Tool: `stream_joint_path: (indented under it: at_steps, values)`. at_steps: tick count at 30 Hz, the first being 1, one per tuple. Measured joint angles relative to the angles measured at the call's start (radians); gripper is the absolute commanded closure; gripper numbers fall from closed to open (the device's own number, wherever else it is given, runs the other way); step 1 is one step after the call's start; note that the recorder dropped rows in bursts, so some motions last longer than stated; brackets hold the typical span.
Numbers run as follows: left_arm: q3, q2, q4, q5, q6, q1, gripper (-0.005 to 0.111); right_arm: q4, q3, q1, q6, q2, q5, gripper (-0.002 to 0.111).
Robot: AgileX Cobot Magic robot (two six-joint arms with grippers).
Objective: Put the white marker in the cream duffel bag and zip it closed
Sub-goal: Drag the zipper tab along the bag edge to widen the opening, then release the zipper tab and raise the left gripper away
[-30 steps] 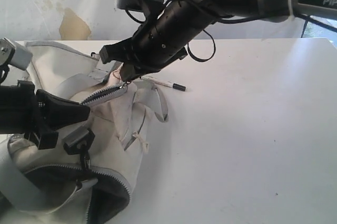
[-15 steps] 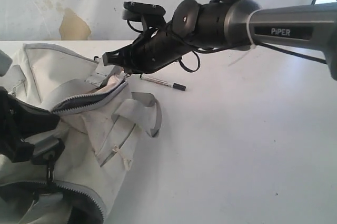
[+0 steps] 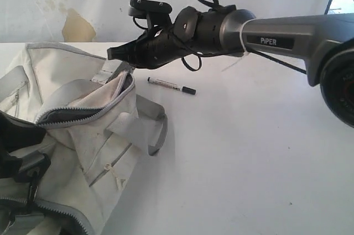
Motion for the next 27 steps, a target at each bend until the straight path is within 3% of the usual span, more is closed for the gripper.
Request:
stream_joint_path:
  at_steps: [20,23,27]
  values:
    - [0.0,-0.021,0.103,0.01,-0.117,0.0,0.106,0.112,-0.334,-0.089,0.01,0.176,0.308,0.106]
    - [0.0,-0.021,0.104,0.012,-0.119,0.0,0.096,0.115,-0.335,-0.093,0.01,0.176,0.343,0.095]
    - [0.0,-0.021,0.107,0.016,-0.121,0.0,0.071,0.117,-0.338,-0.1,0.01,0.176,0.402,0.073]
